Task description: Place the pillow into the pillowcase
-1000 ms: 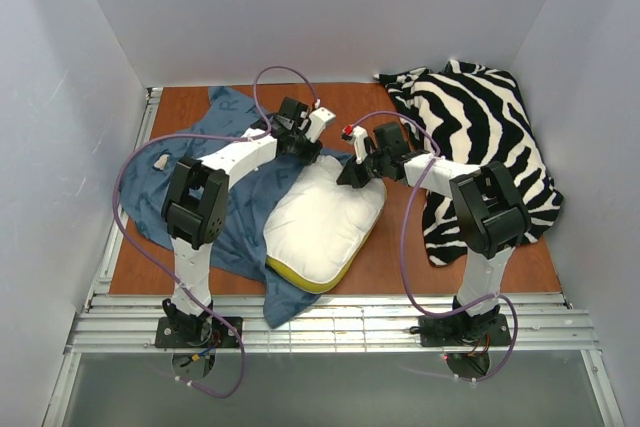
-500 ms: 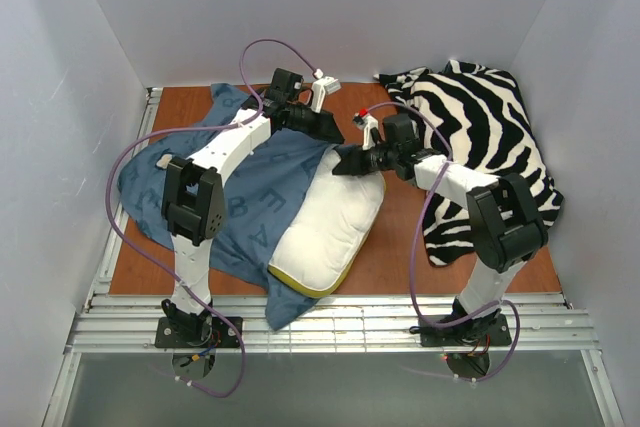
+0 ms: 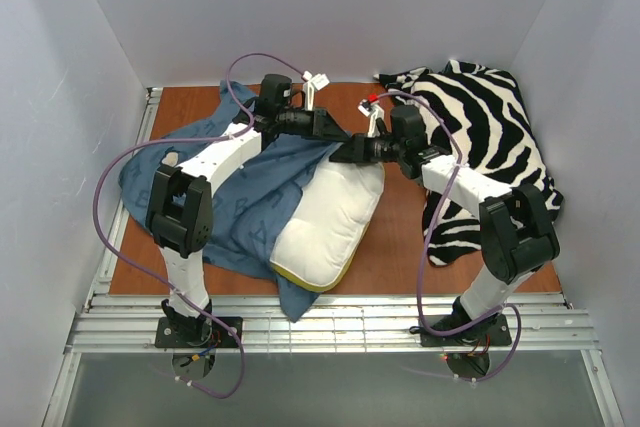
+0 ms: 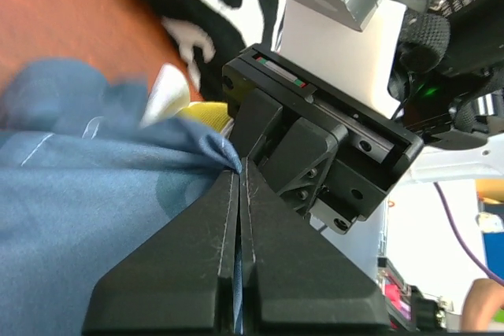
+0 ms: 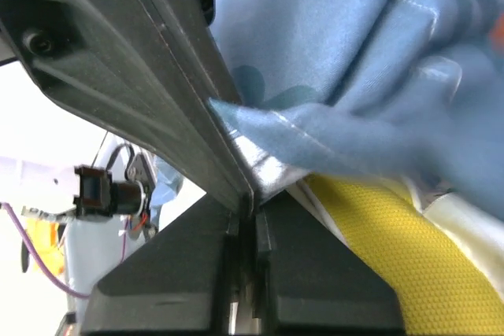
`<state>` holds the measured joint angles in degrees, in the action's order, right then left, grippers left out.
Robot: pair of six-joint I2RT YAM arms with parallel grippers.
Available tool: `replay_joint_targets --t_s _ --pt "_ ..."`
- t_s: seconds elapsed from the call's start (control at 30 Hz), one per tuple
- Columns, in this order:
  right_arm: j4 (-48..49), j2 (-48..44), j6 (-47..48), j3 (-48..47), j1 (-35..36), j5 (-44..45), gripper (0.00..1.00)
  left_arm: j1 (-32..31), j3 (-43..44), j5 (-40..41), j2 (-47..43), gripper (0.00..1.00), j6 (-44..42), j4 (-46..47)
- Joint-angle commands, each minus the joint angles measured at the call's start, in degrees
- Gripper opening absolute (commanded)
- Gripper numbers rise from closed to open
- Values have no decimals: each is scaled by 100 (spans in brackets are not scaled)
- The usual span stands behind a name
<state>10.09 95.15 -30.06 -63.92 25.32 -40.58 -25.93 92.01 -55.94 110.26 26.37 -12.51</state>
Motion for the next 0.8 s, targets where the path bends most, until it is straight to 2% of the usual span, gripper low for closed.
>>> replay_joint_targets --t_s 0.0,0.03,0.07,0.1,0.13,0.17,0.2,0.27,0.4,0.43,0.47,0.5,0.6,0.63,0.73,0.77 --pt "645 188 60 133 -18 130 13 -255 -612 -1106 -725 0 -279 -584" --pt "504 153 210 169 -27 42 19 -176 -605 -885 -699 0 -682 -864" --pt "190 92 429 222 -19 -11 28 -62 -535 -648 -629 0 -1112 -1598" --pt "-22 -22 884 213 -45 -72 49 -9 -352 -124 -411 0 -1978 -1927" --pt "-625 -84 1184 161 -62 5 59 27 -289 108 -313 0 -2326 -2165" --pt "-883 -207 1431 117 -97 67 66 79 -202 423 -199 0 -2782 -2603" --pt "-1112 -260 1642 82 -141 85 70 106 -183 670 -93 0 -3187 -2624" --pt "-1771 -339 2187 -102 -387 68 72 124 -192 1163 -57 2 -3628 -2642" --pt "-2703 -77 2988 -594 -721 610 75 115 -26 1840 -39 28 -4112 -2686" --pt "-2879 -6 3485 -647 -782 1056 75 115 36 1937 -161 42 -4253 -2712" --pt "-2924 168 3664 -735 -800 1243 77 124 28 2190 -284 48 -4315 -2686" --pt "-2977 266 3814 -779 -818 1411 77 124 -16 2254 -416 51 -4411 -2686" --pt "-3153 802 4315 -1130 -836 1650 84 -8 -358 2333 -1171 85 -4816 -2730" --pt "-3179 933 4368 -1210 -836 1606 89 -252 -655 2421 -1608 94 -4973 -2730" --pt "-3372 1417 4457 -1605 -836 1151 91 -893 -1218 2983 -2208 98 -5019 -2573" --pt "-3390 1592 4404 -1710 -827 1035 91 -1096 -1664 3428 -2567 98 -5036 -2476"
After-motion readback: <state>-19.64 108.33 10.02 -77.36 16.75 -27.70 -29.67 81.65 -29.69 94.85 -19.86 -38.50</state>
